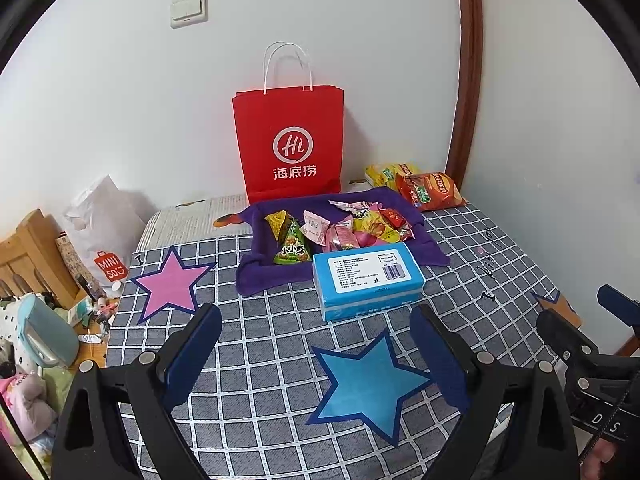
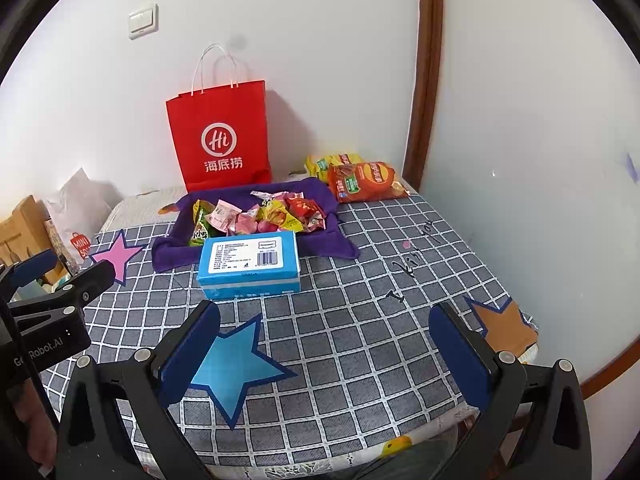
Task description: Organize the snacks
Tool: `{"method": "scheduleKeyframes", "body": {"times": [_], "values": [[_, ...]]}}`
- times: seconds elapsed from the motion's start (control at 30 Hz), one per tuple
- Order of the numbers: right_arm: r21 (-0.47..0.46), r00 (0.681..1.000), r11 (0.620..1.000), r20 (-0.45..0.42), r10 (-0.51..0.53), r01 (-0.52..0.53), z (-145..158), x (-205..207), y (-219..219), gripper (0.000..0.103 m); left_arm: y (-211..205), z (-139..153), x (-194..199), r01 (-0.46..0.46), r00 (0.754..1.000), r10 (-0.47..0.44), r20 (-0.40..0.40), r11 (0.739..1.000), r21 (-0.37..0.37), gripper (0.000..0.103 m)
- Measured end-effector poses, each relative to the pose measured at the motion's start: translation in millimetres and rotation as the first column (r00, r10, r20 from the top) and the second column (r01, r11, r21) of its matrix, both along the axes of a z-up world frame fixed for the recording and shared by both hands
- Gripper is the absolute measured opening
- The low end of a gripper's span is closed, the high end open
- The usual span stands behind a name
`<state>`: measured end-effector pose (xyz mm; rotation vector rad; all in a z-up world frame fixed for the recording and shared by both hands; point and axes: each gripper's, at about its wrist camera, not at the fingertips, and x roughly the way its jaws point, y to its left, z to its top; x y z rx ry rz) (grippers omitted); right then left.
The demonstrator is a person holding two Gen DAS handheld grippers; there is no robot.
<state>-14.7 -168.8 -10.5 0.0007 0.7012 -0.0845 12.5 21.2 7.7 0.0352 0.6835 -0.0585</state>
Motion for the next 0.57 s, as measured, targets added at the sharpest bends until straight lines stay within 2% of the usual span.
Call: {"method": "scheduleKeyframes", "body": {"times": [0.57], "values": [[-0.005,1.0,1.0,0.016,0.007,-0.007,0.6,-2.9,3.8,0.103,0.2,1.5,0.1,0.003,1.0,-0.003,0.004,1.0,0.0,0.095]]}}
